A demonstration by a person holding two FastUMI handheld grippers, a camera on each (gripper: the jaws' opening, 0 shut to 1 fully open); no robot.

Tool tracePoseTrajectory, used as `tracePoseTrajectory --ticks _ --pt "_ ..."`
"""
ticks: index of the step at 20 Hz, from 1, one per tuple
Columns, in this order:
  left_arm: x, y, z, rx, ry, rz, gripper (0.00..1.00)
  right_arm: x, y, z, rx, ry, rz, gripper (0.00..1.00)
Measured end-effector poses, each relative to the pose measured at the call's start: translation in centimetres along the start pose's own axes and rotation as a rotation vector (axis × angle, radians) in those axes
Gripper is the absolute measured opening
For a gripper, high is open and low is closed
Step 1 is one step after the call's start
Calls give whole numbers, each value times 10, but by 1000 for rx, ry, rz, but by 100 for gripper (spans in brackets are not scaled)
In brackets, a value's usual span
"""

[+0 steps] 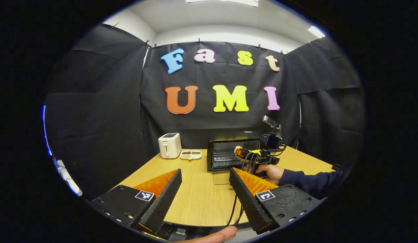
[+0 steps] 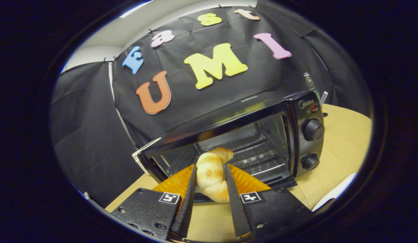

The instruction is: Open the electric oven with the left hand, put the food in, and close the electric oven.

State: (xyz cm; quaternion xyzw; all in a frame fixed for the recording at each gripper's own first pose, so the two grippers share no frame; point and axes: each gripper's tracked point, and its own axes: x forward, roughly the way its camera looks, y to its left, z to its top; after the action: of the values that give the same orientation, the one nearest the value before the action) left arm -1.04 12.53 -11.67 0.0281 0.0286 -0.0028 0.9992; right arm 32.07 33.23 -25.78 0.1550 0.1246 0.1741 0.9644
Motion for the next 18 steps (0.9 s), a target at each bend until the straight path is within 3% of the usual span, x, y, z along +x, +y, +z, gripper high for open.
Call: tracePoseTrajectory --ticks 6,14,16,18 --pt "12 -10 -3 3 29 -2 93 41 6 18 -192 -30 -25 50" --pt "4 -15 3 2 20 12 93 77 6 -1 -235 -15 -41 51" --pt "3 -17 0 -8 37 11 93 78 -4 -3 -249 4 -62 66" --pt "4 -18 -1 -15 44 9 93 69 0 -3 -224 9 -26 81"
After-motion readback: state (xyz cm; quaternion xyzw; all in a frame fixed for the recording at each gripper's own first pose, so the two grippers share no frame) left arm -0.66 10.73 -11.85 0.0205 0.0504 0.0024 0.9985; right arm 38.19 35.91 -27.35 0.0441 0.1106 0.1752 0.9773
